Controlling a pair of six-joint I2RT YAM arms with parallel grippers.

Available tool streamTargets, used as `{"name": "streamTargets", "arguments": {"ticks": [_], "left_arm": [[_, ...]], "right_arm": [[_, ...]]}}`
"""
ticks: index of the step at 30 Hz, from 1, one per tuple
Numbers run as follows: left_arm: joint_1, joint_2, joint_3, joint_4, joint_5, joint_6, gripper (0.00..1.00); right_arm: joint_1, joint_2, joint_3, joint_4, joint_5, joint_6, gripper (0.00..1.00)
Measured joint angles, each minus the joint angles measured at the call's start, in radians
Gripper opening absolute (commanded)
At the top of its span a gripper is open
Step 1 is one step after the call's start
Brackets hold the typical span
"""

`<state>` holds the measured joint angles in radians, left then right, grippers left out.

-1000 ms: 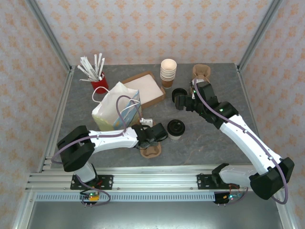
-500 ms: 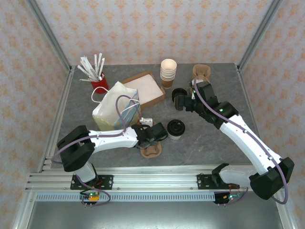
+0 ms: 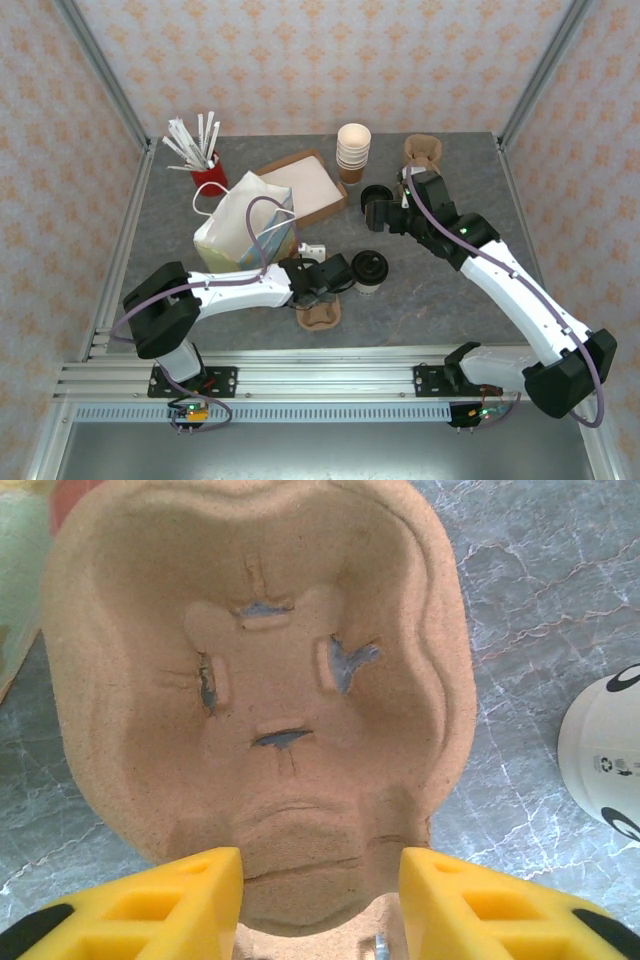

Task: Pack the takeout coffee

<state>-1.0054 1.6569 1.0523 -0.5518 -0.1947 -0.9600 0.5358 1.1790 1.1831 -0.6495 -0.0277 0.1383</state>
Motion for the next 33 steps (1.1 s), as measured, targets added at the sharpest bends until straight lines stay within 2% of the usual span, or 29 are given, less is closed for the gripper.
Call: {"name": "streamTargets", "arguments": {"ticks": [8,33], "left_arm": [[0.000,0.002,0.000,0.000,-0.001,-0.016,0.50],[0.000,0.022,-0.013,0.002,-0.023,-0.045,0.45]], "right_arm": [[0.000,0.031,0.000,0.000,-0.007,0.000,1.00],[0.000,0.031,-0.011,0.004,-0.019,0.000,1.00]]}}
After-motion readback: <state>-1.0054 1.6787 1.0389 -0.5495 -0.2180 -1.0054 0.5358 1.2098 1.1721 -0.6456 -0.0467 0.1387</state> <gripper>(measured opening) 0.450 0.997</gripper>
